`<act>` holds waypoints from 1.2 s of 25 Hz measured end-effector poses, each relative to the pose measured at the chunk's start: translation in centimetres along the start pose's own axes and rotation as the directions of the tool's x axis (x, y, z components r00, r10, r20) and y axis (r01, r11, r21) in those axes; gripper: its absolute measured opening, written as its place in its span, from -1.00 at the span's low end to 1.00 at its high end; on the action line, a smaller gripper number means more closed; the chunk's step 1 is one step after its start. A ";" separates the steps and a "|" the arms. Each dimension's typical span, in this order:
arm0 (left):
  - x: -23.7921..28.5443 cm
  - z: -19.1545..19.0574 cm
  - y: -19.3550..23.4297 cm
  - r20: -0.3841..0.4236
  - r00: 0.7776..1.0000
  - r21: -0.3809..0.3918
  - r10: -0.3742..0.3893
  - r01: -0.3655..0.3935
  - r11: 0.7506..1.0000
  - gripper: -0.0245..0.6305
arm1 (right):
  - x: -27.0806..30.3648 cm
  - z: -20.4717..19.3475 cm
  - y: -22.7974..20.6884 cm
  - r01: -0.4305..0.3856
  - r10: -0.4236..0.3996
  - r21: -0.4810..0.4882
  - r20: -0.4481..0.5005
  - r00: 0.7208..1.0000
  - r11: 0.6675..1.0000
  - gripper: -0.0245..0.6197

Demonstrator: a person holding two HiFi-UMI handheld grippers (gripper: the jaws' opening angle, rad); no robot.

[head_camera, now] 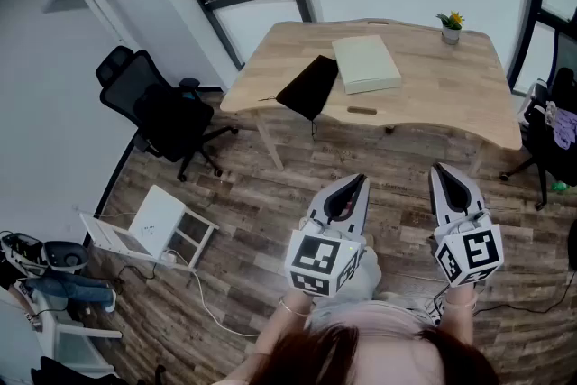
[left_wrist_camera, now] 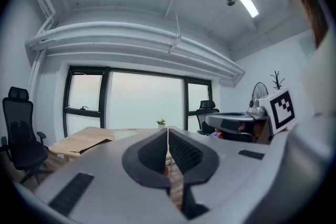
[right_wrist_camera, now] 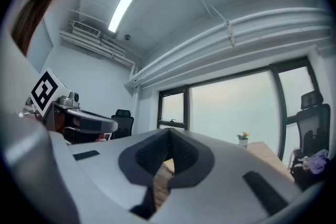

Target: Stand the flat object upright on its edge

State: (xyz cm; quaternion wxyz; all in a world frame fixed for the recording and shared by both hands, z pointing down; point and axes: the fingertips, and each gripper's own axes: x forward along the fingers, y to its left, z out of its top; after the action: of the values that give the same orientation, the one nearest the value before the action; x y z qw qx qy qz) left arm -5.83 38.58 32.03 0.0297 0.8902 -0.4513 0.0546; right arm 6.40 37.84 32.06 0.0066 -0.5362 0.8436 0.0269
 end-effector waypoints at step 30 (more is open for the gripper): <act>12.0 -0.4 8.8 -0.044 0.999 -0.055 0.012 -0.015 0.998 -0.89 | 12.8 -3.0 -5.6 -0.005 0.008 0.060 -0.055 0.998 0.998 -0.92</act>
State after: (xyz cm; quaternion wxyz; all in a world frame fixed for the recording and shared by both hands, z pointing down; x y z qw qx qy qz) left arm -5.93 23.85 33.94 0.0638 0.8845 -0.4579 0.0615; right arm 6.09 23.78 34.29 -0.0007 -0.5335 0.8457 -0.0130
